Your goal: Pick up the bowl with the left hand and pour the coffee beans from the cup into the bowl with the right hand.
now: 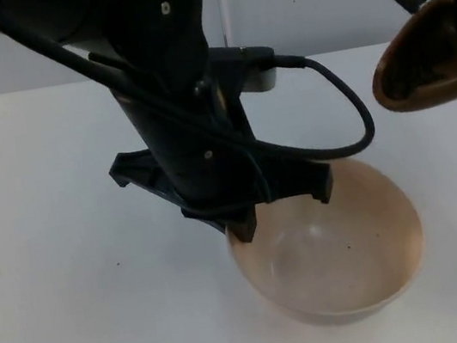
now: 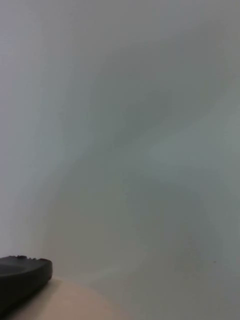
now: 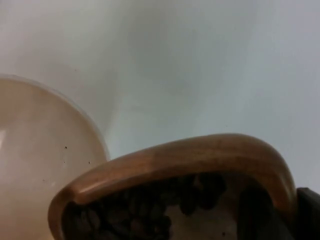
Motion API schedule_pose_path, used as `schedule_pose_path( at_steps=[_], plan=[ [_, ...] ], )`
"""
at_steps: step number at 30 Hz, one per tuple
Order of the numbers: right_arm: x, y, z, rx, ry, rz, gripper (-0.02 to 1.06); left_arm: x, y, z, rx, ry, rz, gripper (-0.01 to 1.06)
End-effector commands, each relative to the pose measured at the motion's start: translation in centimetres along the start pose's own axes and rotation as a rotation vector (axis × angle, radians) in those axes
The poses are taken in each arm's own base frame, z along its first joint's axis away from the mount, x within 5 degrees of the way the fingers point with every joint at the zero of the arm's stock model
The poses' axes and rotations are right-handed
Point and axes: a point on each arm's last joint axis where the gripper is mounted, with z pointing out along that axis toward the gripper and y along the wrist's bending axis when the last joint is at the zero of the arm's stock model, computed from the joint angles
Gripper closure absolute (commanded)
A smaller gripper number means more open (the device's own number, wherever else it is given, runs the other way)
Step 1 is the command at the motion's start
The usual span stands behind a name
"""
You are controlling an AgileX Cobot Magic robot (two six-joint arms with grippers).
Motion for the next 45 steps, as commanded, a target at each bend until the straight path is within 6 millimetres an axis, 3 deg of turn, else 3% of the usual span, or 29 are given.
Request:
schedule_pose_path(
  at_steps=[1,18,22,39,45],
  plan=[
    [0.0,0.8,-0.8,0.035,-0.024,-0.024,1.05,-0.1,-0.3,-0.2,0.011,-0.007,-0.010,1.05],
    [0.6,4.6,-3.1,0.220,-0.167,-0.249,1.05,-0.1,-0.3,-0.2,0.011,-0.007,-0.010,1.05],
    [0.5,4.7,-3.3,0.245,-0.187,-0.270,1.05,-0.1,-0.3,-0.2,0.011,-0.007,-0.010,1.05],
    [0.2,4.8,-2.7,0.280,-0.180,-0.330,1.05,-0.1,-0.3,-0.2,0.011,-0.009,-0.013,1.05],
    [0.1,6.5,-1.5,0.313,-0.170,-0.397,1.05,-0.1,-0.3,-0.2,0.012,-0.011,-0.013,1.05]
  ],
)
